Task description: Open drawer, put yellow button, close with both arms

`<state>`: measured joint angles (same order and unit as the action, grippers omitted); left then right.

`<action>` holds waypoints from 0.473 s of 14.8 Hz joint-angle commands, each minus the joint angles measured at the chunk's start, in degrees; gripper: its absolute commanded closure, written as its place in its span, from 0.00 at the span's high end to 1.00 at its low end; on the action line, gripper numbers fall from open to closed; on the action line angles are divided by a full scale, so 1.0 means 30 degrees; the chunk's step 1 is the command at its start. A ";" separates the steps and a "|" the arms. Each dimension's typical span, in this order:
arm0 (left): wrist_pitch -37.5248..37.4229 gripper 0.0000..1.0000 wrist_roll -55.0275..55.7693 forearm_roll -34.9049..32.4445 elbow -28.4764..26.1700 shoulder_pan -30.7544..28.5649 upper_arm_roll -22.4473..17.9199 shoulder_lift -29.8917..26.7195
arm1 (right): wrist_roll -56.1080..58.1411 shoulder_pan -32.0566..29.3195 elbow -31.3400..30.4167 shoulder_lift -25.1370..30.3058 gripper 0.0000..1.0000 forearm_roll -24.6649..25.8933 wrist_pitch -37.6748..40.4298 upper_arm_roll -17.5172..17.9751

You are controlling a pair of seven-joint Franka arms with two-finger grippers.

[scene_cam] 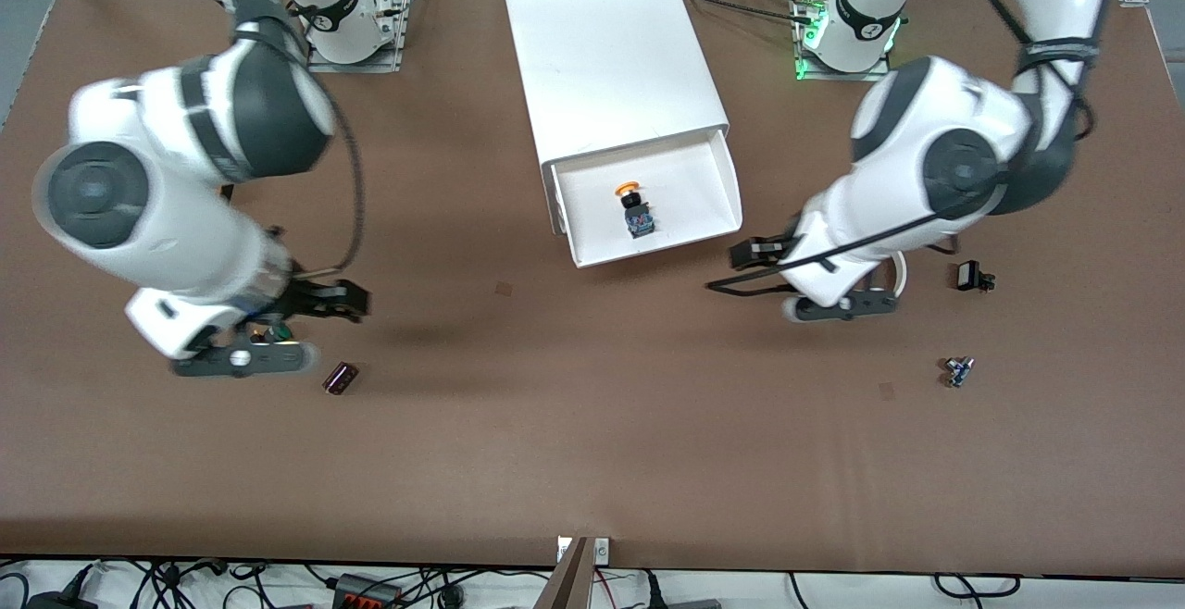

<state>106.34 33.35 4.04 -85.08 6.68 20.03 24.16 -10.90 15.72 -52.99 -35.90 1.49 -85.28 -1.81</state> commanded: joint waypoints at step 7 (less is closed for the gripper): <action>0.3547 1.00 0.3354 -0.2164 -0.0293 0.2458 0.0033 0.1935 | 0.3952 -0.5679 -0.7022 0.6006 1.00 -0.0470 -0.1214 0.0310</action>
<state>115.84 40.93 0.32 -85.77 12.79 20.14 29.42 -1.02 0.59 -60.00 -29.05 0.50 -83.47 -2.04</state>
